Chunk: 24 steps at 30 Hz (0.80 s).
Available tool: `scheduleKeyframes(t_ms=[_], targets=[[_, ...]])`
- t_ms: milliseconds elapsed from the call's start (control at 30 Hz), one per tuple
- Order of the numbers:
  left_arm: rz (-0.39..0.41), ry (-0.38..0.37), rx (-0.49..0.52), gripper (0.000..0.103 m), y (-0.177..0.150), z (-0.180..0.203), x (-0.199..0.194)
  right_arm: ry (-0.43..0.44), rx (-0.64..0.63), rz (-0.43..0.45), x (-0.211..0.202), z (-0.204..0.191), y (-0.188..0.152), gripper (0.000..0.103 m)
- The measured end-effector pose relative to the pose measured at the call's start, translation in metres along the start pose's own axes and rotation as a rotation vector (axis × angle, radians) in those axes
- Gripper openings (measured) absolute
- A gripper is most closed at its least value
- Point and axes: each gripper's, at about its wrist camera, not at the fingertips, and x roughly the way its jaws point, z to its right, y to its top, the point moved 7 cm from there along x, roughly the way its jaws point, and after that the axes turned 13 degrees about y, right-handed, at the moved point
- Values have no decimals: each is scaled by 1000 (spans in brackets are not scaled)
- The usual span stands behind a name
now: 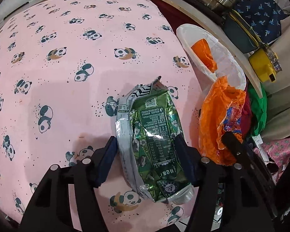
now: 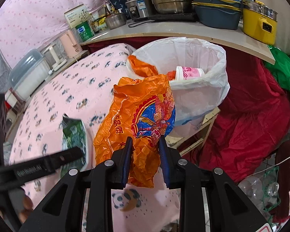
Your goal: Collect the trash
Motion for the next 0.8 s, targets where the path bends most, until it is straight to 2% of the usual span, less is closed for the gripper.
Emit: scheduleKeyframes(t_ms=[167, 267, 400, 500, 800], targets=[[-21, -46, -5, 61, -6, -7, -4, 40, -30, -65, 14, -18, -26, 26], [-18, -43, -29, 73, -7, -16, -5, 81, -59, -78, 25, -40, -30, 26], [-27, -58, -87, 78, -3, -32, -4, 158, -85, -100, 40, -66, -31, 26], [-30, -65, -121, 81, -1, -42, -5, 243, -48, -110, 43, -77, -32, 26], [-44, -107, -153, 91, -1, -43, -5, 342, -11, -107, 44, -91, -28, 26]])
